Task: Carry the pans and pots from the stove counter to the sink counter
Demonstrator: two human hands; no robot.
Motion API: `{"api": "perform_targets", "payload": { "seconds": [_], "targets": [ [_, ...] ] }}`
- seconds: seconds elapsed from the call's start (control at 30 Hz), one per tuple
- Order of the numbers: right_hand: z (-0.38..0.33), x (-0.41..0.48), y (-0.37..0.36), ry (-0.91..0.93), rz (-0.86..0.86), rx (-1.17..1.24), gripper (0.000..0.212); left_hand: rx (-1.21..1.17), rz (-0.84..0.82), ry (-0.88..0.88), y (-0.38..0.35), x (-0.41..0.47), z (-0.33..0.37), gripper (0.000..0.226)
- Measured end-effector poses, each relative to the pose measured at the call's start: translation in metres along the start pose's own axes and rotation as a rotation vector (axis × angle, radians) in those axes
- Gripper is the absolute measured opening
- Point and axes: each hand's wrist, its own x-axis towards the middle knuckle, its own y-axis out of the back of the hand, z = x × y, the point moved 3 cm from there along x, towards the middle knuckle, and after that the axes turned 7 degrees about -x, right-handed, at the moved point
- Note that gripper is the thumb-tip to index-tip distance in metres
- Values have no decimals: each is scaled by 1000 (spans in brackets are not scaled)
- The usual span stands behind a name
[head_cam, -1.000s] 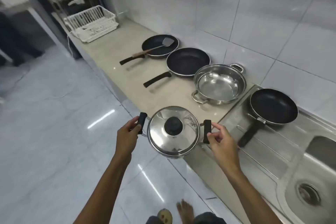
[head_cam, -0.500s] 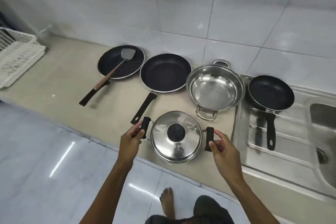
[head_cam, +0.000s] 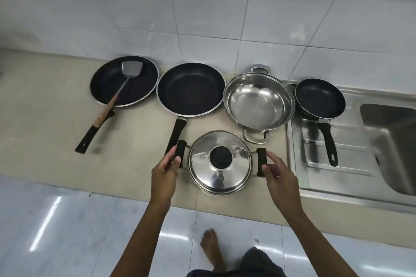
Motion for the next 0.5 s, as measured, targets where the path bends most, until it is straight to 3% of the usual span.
{"api": "perform_targets", "payload": {
  "seconds": [0.3, 0.47, 0.5],
  "targets": [
    [-4, -10, -4, -27, 34, 59, 42, 71, 87, -86, -11, -4, -9, 39],
    [-6, -15, -9, 95, 31, -154, 48, 317, 109, -218, -15, -13, -7, 47],
    [-8, -16, -7, 119, 17, -213, 51, 329, 108, -178, -18, -24, -10, 51]
  ]
}}
